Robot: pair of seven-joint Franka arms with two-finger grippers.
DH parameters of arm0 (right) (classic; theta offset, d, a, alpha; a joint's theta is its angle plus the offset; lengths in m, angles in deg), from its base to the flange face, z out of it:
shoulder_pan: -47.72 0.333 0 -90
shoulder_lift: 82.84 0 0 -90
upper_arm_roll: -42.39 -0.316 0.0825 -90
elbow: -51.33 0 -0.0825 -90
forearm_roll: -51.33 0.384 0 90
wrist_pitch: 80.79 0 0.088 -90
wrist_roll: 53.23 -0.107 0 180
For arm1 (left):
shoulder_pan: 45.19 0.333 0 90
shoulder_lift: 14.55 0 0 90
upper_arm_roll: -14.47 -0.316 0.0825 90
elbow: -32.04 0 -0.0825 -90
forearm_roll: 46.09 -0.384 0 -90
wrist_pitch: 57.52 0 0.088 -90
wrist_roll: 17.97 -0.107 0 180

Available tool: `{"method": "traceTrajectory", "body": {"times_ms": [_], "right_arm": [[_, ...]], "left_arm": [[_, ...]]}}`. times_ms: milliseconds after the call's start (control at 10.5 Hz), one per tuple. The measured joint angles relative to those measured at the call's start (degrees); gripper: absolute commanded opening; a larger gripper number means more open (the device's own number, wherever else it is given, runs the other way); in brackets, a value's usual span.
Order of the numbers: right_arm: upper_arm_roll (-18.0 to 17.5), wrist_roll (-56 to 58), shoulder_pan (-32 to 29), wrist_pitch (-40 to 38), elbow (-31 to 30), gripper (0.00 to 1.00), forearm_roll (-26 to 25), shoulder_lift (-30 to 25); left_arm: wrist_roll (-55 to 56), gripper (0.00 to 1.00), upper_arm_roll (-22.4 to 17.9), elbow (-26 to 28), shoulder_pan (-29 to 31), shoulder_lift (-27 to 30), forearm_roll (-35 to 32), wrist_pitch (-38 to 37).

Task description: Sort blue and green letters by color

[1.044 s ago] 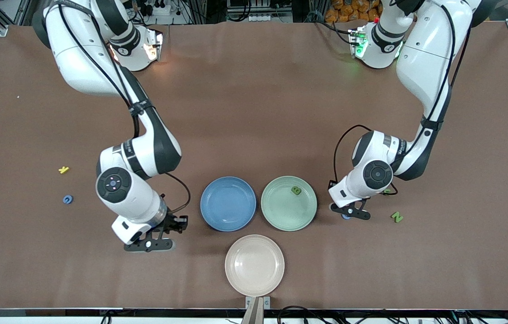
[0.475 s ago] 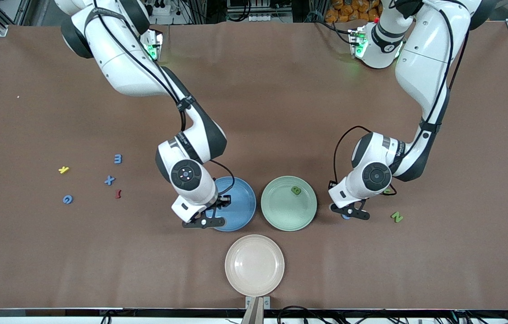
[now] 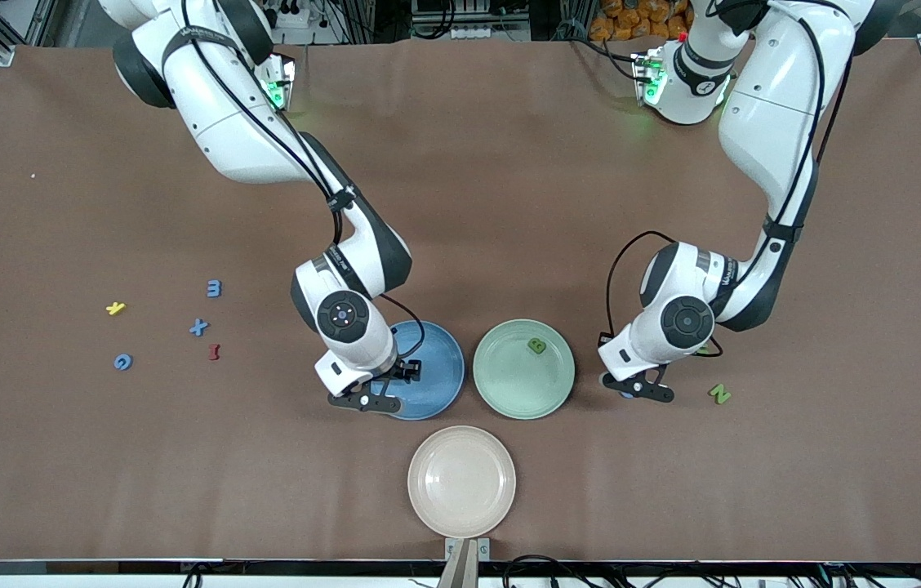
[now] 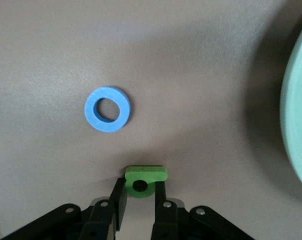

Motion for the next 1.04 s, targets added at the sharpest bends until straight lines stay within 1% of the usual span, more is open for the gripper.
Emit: {"method": "traceTrajectory", "body": {"times_ms": [190,285,380,570,759,854,949,1044], "right_arm": [[1.39,-0.09,-0.67,-0.52,0.07,1.00,0.00,-0.52],[2.68,-0.09,-0.98,-2.72,0.15,1.00,-0.03,-0.98],[4.20,0.07,-1.15,-5.39,0.17,1.00,-0.76,-1.77],[7.07,2.72,-1.30,-10.27,0.14,1.00,-3.97,-3.26],[8.85,6.80,-1.80,-13.67,-1.23,1.00,-5.15,-5.17],[9.05,8.70,-2.46,-13.18,-3.92,1.00,-5.39,-7.12],[9.23,11.37,-3.80,-10.12,-8.33,1.00,-5.43,-9.91],[9.32,14.39,-5.90,-5.30,-13.65,1.00,-5.43,-12.92]], "left_arm": [[2.27,0.00,0.08,-1.59,0.01,0.53,0.00,0.14],[3.41,0.00,0.25,-2.21,-0.14,1.41,0.00,0.08],[4.69,0.00,0.50,-2.65,-0.55,2.23,0.00,0.07],[8.02,0.00,1.75,-3.36,-2.03,2.95,0.00,0.06],[11.36,0.00,2.41,-4.26,-5.09,2.66,0.00,0.29],[13.25,0.76,2.45,-5.00,-6.69,2.07,0.03,1.04],[15.12,1.00,2.47,-5.81,-8.00,1.16,0.06,2.37],[15.95,1.00,2.46,-6.36,-8.78,0.28,0.06,3.53]]}}
